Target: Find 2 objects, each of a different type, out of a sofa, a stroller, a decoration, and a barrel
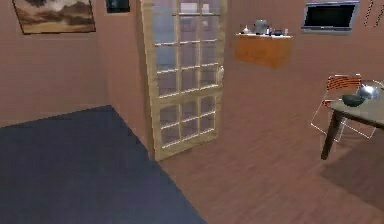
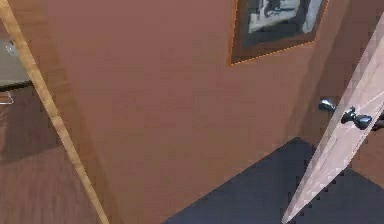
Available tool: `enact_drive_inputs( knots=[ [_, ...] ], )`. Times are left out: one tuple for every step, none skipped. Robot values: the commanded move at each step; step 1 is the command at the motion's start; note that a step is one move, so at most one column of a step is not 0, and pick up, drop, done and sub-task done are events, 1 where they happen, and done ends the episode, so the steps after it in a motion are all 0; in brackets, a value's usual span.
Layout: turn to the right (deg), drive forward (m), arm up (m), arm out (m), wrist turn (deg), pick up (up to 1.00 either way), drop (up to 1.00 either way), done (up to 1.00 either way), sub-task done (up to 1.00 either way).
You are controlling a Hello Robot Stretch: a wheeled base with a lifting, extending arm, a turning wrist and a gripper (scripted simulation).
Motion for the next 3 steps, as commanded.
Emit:
enact_drive_inputs(
  knots=[
    [0.0,0.50,0.00,0.00,0.0,0.00,0.00,0.00,0.00],
    [30.0,0.00,0.00,0.00,0.0,0.00,0.00,0.00,0.00],
    [0.0,1.00,0.00,0.00,0.0,0.00,0.00,0.00,0.00]
  ],
)
